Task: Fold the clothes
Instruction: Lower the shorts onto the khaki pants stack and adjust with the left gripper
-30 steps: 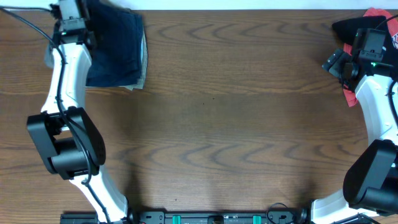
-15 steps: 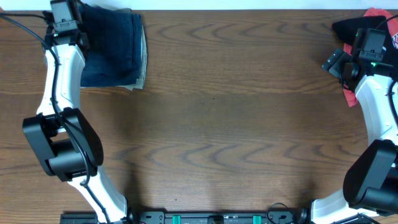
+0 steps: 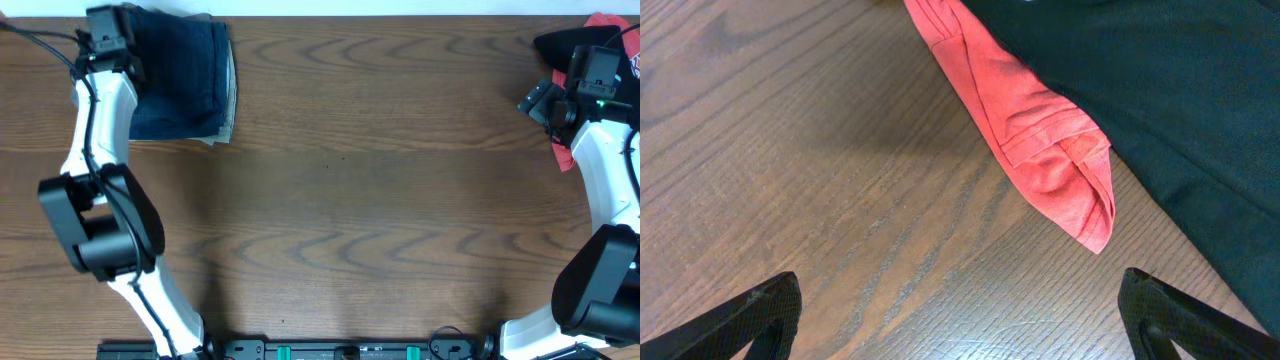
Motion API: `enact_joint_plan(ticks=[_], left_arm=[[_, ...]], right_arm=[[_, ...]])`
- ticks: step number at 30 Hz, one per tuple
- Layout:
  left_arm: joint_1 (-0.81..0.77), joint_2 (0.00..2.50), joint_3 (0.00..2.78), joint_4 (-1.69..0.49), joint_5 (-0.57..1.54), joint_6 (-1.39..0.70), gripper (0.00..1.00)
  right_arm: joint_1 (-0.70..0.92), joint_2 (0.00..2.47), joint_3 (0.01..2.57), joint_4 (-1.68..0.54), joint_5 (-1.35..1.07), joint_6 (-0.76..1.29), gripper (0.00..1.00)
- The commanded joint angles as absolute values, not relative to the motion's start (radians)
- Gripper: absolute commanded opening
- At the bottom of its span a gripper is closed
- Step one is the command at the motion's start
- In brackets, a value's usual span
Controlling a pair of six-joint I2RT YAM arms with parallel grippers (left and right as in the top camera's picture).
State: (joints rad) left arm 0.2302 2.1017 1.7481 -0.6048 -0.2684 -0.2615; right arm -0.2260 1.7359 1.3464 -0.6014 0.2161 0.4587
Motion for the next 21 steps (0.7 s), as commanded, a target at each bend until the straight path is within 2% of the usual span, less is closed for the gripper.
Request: enact_joint_plan(ticks=[1, 11, 21], left_arm=[[0.262, 2.168, 1.742, -0.628, -0.274, -0.259, 0.3], [0.257, 2.064, 1.747, -0.633, -0.274, -0.259, 0.3], [0.217, 1.939, 1.747, -0.325, -0.274, -0.259, 0.33]], right_arm=[[-0.226, 1.726, 1.357, -0.599, 0.228, 0.448, 0.99], [-0.226, 1.726, 1.357, -0.599, 0.228, 0.448, 0.99], [-0.226, 1.726, 1.357, -0.599, 0.228, 0.448, 0.99]])
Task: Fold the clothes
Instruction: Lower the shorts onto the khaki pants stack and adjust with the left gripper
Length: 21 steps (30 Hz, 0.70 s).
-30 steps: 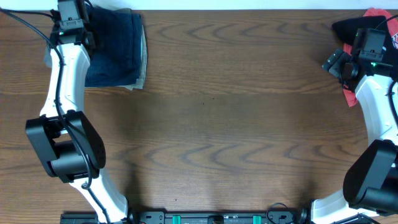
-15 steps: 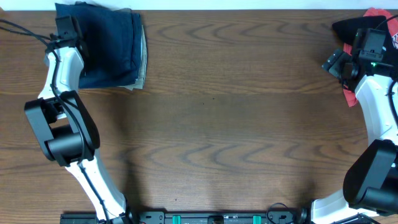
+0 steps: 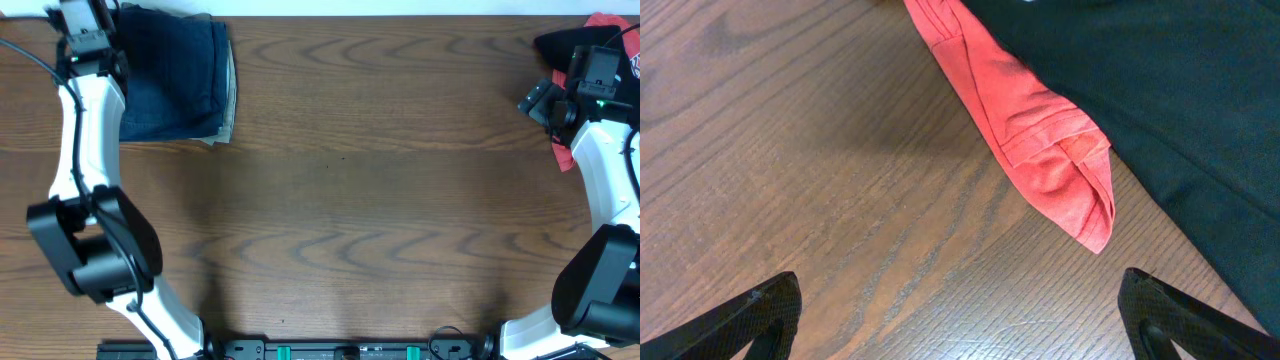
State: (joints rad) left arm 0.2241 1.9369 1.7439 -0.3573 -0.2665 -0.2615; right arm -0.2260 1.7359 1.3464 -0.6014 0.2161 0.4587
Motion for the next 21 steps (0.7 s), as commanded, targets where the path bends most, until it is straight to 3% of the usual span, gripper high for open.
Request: enact_joint_plan(ticks=[1, 10, 21], left_arm=[[0.216, 1.942, 1.747, -0.299, -0.274, -0.26, 0.33], [0.219, 2.08, 1.747, -0.072, -0.274, -0.259, 0.37], [0.247, 2.311, 1.747, -0.038, -0.274, -0.22, 0.58]], right_arm=[[-0.226, 1.726, 1.357, -0.599, 0.228, 0.448, 0.99], [-0.226, 1.726, 1.357, -0.599, 0.228, 0.448, 0.99], [-0.226, 1.726, 1.357, -0.599, 0.228, 0.448, 0.99]])
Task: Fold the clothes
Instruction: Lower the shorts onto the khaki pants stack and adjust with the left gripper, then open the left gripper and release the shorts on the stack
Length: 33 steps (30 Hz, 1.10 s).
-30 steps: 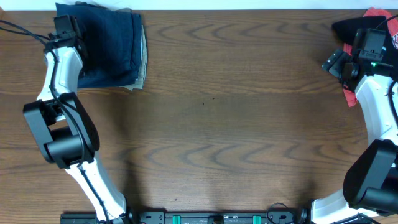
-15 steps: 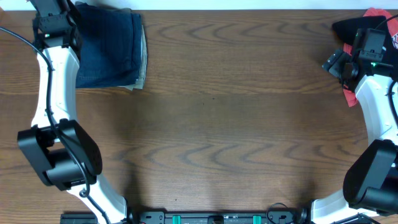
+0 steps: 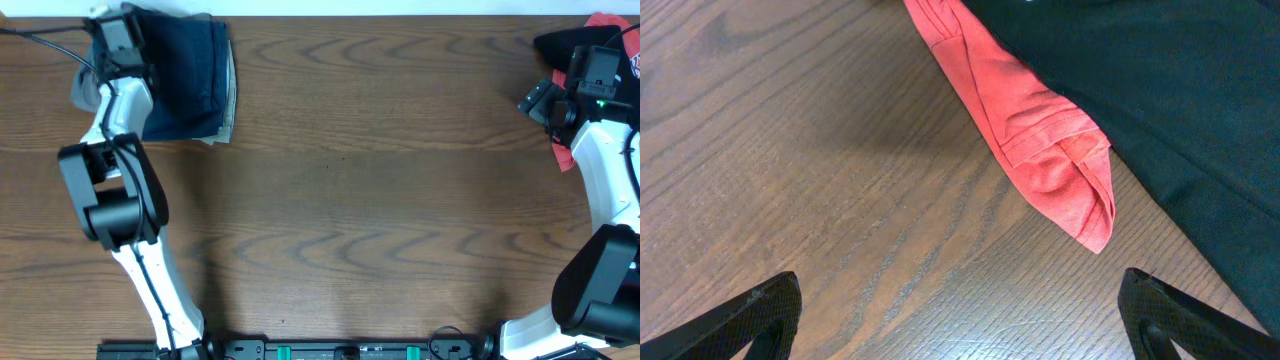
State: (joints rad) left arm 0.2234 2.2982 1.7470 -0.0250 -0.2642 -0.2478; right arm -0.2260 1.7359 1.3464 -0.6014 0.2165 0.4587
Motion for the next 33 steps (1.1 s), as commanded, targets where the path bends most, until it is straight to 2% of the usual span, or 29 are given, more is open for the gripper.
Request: enact_joint_plan(ticks=[1, 6, 8, 12, 15, 16, 20, 26, 28, 31, 33], left_arm=[[0.254, 2.312, 1.747, -0.05, -0.274, -0.22, 0.6], [0.265, 2.263, 1.747, -0.097, -0.274, -0.172, 0.62], [0.263, 2.206, 1.747, -0.116, -0.274, -0.165, 0.73], [0.251, 2.074, 1.747, -0.163, -0.274, -0.165, 0.78], [0.236, 1.961, 1.747, -0.215, -0.274, -0.165, 0.89], [0.229, 1.918, 1.747, -0.245, -0.274, -0.166, 0.93], [0.195, 1.76, 1.747, -0.438, -0.269, -0.183, 0.99], [0.148, 1.57, 1.747, -0.826, -0.036, -0.218, 0.98], [0.14, 1.519, 1.747, -0.94, 0.043, -0.281, 0.98], [0.135, 1.457, 1.745, -1.071, 0.163, -0.511, 0.98], [0.115, 1.423, 1.736, -1.115, 0.21, -0.486, 0.98]], right_arm=[[-0.226, 1.726, 1.357, -0.599, 0.228, 0.448, 0.99], [-0.226, 1.726, 1.357, -0.599, 0.228, 0.448, 0.99], [-0.226, 1.726, 1.357, -0.599, 0.228, 0.448, 0.99], [-0.226, 1.726, 1.357, -0.599, 0.228, 0.448, 0.99], [-0.226, 1.726, 1.357, -0.599, 0.228, 0.448, 0.99], [-0.226, 1.726, 1.357, -0.599, 0.228, 0.448, 0.99], [-0.226, 1.726, 1.357, -0.599, 0.228, 0.448, 0.99], [-0.226, 1.726, 1.357, -0.599, 0.228, 0.448, 0.99], [-0.226, 1.726, 1.357, -0.599, 0.228, 0.448, 0.99], [-0.226, 1.726, 1.357, -0.599, 0.228, 0.448, 0.99], [-0.226, 1.726, 1.357, -0.599, 0.228, 0.448, 0.99]])
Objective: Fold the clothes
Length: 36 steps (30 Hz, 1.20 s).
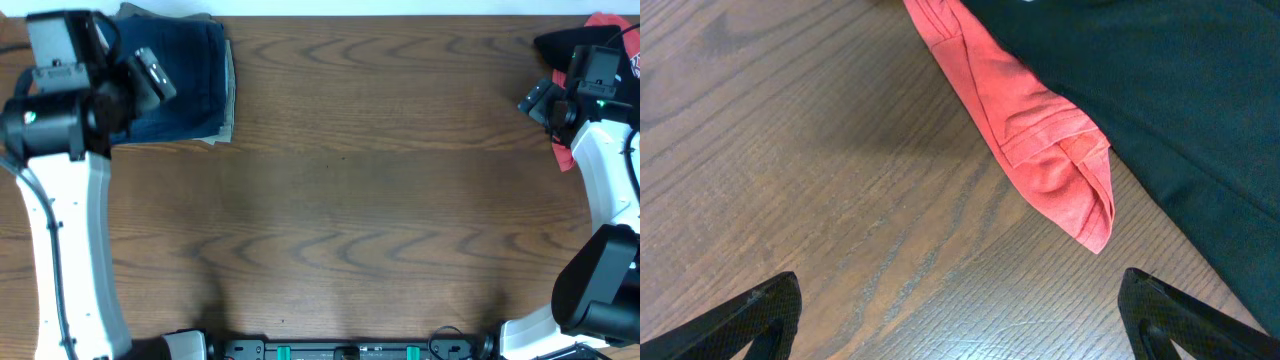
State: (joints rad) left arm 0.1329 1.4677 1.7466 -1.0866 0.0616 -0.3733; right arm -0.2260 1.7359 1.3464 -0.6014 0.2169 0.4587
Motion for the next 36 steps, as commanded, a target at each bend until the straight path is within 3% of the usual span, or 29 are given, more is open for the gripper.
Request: enact_joint_plan(ticks=[1, 9, 18, 31, 36], left_arm=[[0.094, 1.399, 1.723, -1.137, 0.206, -0.447, 0.98], [-0.113, 1.187, 1.501, -1.196, 0.171, -0.416, 0.98], [-0.382, 0.82, 1.056, -0.929, 0.172, -0.496, 0.98], [-0.403, 0.724, 0.983, -1.071, 0.171, -0.495, 0.98], [-0.403, 0.728, 0.969, -1.069, 0.158, -0.296, 0.98]], right_arm=[[-0.226, 1.726, 1.357, -0.599, 0.228, 0.448, 0.99], [-0.226, 1.726, 1.357, -0.599, 0.228, 0.448, 0.99], [-0.226, 1.726, 1.357, -0.599, 0.228, 0.448, 0.99], [-0.226, 1.726, 1.357, -0.599, 0.228, 0.448, 0.99], [-0.226, 1.726, 1.357, -0.599, 0.228, 0.448, 0.99]])
